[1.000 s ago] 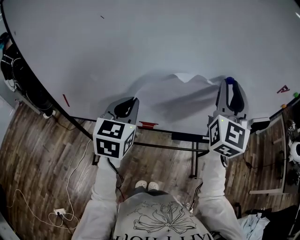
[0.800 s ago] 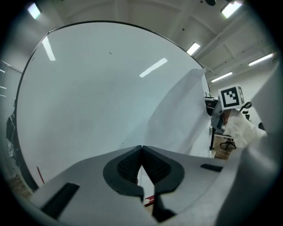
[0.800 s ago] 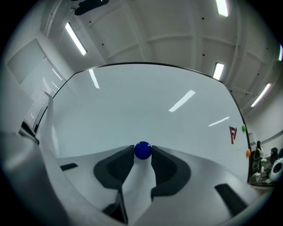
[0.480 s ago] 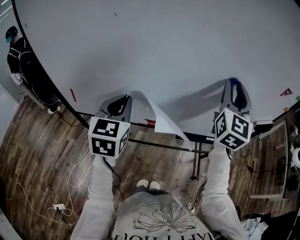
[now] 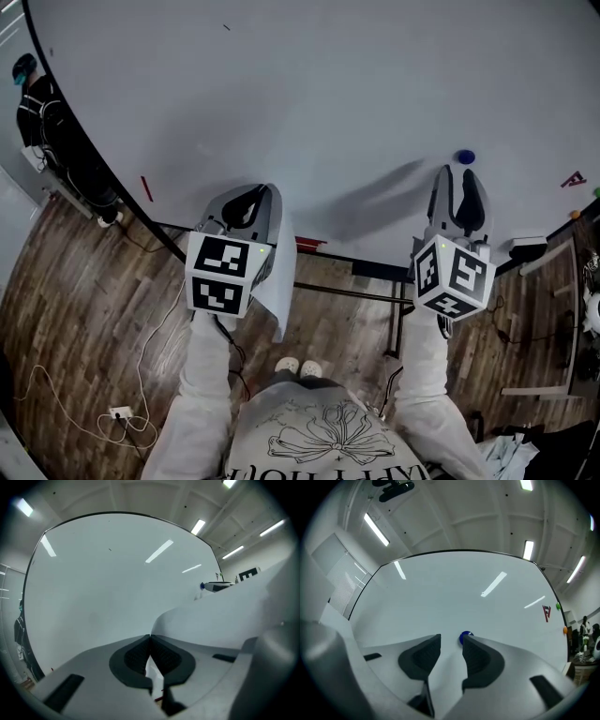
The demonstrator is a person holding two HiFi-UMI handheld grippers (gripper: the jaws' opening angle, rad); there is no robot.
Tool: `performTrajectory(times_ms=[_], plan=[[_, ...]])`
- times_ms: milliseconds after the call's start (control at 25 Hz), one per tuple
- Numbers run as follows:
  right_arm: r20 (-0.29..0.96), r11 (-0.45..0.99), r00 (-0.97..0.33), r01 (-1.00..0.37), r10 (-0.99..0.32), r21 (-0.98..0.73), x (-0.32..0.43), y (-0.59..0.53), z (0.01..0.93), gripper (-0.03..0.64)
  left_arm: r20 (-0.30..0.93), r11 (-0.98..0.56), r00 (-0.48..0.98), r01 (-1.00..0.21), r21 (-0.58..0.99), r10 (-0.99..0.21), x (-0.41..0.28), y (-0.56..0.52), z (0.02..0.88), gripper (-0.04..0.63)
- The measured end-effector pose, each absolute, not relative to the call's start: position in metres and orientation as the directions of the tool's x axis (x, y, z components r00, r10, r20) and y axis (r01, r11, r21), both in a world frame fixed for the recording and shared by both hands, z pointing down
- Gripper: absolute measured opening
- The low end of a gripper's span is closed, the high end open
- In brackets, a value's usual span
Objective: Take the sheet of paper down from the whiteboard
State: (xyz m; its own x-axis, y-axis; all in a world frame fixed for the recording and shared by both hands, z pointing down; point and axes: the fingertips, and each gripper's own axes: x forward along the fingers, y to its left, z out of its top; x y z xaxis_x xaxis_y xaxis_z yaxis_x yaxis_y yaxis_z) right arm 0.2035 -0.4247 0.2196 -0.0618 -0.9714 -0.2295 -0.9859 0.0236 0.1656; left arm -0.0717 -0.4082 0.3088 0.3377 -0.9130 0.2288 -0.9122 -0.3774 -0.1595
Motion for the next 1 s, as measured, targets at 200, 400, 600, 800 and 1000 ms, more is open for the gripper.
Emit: performTrajectory(times_ms=[200,400,600,800,1000], plan=[[-0.201,0.101,-0.125,-0.987,-0.972,0.124,0.181,-0.415,0.230,0.126,0.187,-0.363,0.332,-0.917,-0.163,-0.925,-0.058,-0.409,0.302,0.005],[-0.179,0.158,-0.167,-0.985,-0.970,0.062,0.163,-0.407,0.237,0.088,0.135,-0.351,0.334,-0.927,-0.133,-0.933,-0.043,-0.409,0.295,0.005],[-0.167,0.198,-0.199,-0.980,-0.966,0.022,0.150,-0.402,0.240,0.061,0.102,-0.345,0.333,-0.928,-0.138,-0.937,-0.030,-0.408,0.288,0.005],[-0.156,0.216,-0.216,-0.976,-0.964,0.017,0.143,-0.401,0.243,0.054,0.093,-0.358,0.348,-0.924,-0.133,-0.933,-0.022,-0.408,0.284,0.005],[-0.150,0.218,-0.216,-0.976,-0.965,-0.001,0.144,-0.403,0.246,0.045,0.090,-0.361,0.351,-0.924,-0.128,-0.932,-0.020,-0.410,0.282,0.005]])
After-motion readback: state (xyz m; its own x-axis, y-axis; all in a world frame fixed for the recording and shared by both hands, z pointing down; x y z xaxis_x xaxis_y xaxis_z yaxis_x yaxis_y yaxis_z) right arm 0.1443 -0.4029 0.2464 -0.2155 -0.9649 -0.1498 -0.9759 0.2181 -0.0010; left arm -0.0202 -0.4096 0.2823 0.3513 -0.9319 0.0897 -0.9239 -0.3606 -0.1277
